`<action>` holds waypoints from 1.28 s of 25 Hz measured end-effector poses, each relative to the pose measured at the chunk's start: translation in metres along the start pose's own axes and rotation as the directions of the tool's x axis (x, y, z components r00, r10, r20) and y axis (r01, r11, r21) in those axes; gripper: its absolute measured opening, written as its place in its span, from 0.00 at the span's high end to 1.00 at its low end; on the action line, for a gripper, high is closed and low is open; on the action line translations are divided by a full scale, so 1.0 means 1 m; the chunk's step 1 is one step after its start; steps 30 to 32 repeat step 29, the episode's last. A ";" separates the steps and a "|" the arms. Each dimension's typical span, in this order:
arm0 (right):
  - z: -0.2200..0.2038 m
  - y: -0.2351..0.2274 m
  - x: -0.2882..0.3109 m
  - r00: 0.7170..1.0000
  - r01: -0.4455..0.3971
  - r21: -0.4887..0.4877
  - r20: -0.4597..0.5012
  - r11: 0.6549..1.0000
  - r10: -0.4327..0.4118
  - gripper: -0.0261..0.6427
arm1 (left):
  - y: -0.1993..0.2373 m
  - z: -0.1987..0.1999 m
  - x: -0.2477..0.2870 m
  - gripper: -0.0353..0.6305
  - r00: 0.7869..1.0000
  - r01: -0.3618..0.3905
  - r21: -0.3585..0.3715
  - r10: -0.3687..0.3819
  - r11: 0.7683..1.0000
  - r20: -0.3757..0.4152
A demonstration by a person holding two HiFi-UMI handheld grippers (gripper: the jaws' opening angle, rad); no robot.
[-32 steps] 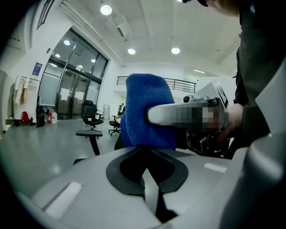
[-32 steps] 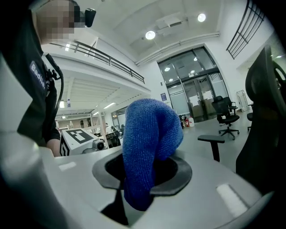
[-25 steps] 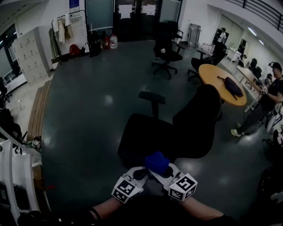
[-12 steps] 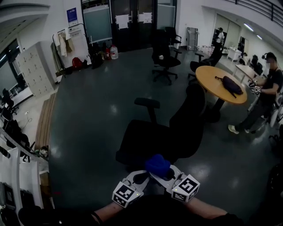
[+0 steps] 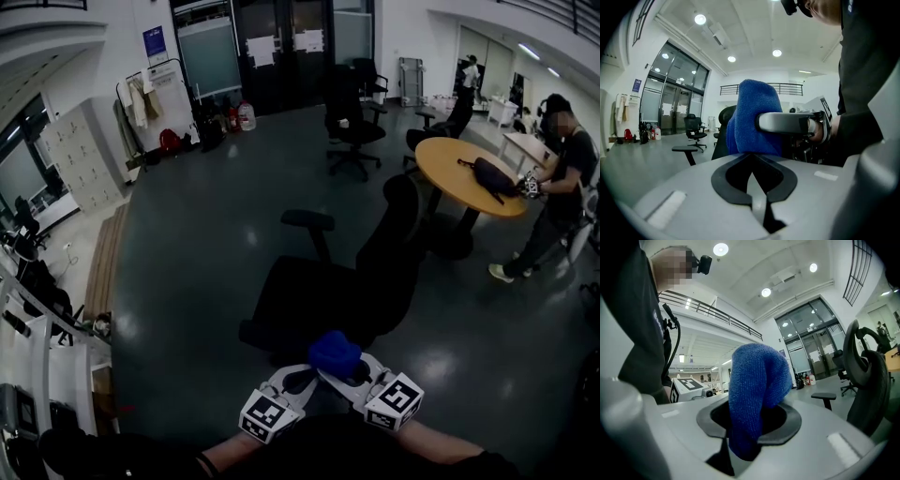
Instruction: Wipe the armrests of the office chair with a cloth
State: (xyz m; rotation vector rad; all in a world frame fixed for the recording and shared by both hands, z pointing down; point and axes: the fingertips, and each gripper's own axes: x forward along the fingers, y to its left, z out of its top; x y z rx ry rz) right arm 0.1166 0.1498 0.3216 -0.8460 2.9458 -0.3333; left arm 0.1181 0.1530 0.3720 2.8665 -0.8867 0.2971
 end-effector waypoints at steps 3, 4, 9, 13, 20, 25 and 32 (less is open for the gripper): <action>-0.002 -0.005 -0.010 1.000 0.012 0.013 0.004 1.000 -0.012 0.76 | -0.008 -0.002 0.007 0.92 1.000 0.012 0.005 -0.012 1.000 -0.013; -0.003 -0.005 -0.013 1.000 0.010 0.015 0.006 1.000 -0.011 0.76 | -0.010 -0.002 0.009 0.92 1.000 0.015 0.006 -0.015 1.000 -0.016; -0.003 -0.012 -0.021 1.000 0.017 0.024 0.005 1.000 -0.017 0.76 | -0.015 -0.001 0.017 0.92 0.999 0.019 0.009 -0.019 1.000 -0.027; -0.004 -0.015 -0.025 1.000 0.022 0.035 0.010 0.999 -0.022 0.76 | -0.019 -0.002 0.021 0.92 0.999 0.026 0.013 -0.026 1.000 -0.031; -0.004 -0.015 -0.030 0.999 0.030 0.038 0.009 0.999 -0.031 0.76 | -0.023 -0.002 0.023 0.92 0.999 0.033 0.016 -0.033 0.999 -0.037; -0.004 -0.015 -0.031 1.000 0.031 0.038 0.006 0.999 -0.031 0.76 | -0.025 -0.002 0.024 0.92 0.999 0.037 0.014 -0.036 0.999 -0.037; -0.005 -0.019 -0.030 0.999 0.042 0.039 0.003 0.998 -0.042 0.76 | -0.022 -0.003 0.026 0.92 0.999 0.037 0.013 -0.037 0.999 -0.038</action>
